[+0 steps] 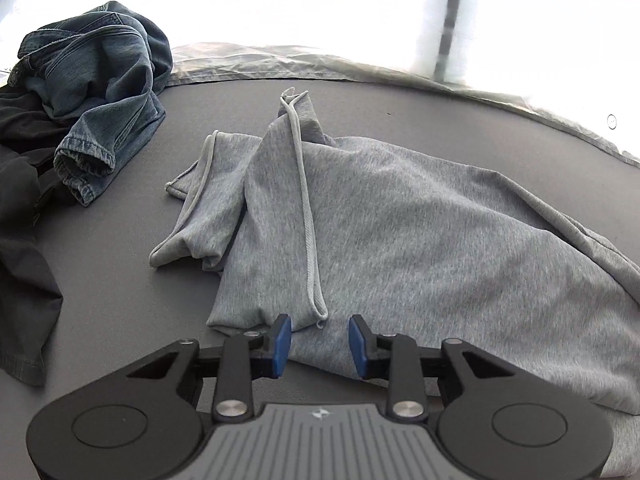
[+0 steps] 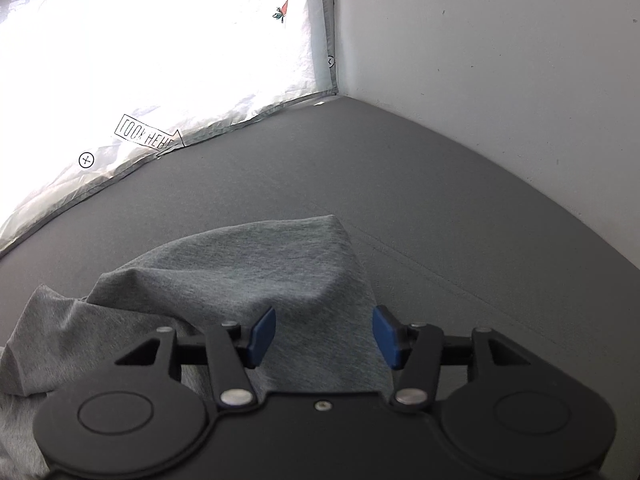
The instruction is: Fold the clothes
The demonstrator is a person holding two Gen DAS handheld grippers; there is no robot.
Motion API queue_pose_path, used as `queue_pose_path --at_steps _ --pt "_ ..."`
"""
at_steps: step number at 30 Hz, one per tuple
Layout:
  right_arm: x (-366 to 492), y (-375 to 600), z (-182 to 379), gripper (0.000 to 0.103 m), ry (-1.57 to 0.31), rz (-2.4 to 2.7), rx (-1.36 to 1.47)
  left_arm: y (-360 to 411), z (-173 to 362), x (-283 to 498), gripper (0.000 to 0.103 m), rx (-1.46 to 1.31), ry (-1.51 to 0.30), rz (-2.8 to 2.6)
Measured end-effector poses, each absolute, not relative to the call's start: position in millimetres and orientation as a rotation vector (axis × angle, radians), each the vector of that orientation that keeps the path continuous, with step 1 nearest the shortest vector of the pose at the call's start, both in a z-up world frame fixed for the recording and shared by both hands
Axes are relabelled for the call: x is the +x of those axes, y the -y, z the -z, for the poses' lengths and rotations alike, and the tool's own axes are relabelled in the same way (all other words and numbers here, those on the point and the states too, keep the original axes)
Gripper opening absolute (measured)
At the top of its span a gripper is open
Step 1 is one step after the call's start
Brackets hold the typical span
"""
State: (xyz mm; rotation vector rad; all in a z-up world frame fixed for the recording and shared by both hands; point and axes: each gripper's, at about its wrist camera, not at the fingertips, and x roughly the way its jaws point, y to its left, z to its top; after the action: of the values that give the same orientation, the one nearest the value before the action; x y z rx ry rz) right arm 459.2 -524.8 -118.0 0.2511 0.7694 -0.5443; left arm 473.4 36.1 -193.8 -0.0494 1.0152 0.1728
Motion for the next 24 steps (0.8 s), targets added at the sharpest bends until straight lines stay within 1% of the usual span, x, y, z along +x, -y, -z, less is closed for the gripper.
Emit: queue_pose_path --at_steps 3,8,12,14,15,16,17,18,19,20,24 --pt "465 527 122 0.066 -0.795 0.525 0.254 -33 202 484 0.035 0.011 -1.031 -0.172" --pt "467 526 130 0.069 -0.828 0.531 0.246 -36 206 492 0.039 0.035 -1.031 -0.153" --pt "464 531 141 0.070 -0.854 0.534 0.301 -40 208 498 0.040 0.030 -1.019 -0.150" --pt "463 536 148 0.070 -0.868 0.518 0.355 -47 207 501 0.038 -0.040 -1.009 -0.177" --pt "463 538 151 0.068 -0.870 0.502 0.379 -50 208 501 0.030 -0.066 -1.003 -0.185" --pt "463 538 152 0.066 -0.869 0.483 0.389 -53 209 501 0.020 -0.089 -0.999 -0.187" --pt "463 538 153 0.050 -0.870 0.465 0.387 -54 209 502 0.017 -0.097 -0.996 -0.195" --pt "463 538 154 0.021 -0.872 0.447 0.385 -56 208 502 0.010 -0.103 -0.994 -0.201" --pt "463 538 153 0.006 -0.868 0.438 0.385 -57 206 503 0.003 -0.102 -0.988 -0.218" --pt "463 539 151 0.001 -0.859 0.439 0.387 -59 203 504 0.003 -0.101 -0.982 -0.235" --pt "463 548 131 0.001 -0.776 0.454 0.413 -78 181 508 0.002 -0.163 -0.931 -0.298"
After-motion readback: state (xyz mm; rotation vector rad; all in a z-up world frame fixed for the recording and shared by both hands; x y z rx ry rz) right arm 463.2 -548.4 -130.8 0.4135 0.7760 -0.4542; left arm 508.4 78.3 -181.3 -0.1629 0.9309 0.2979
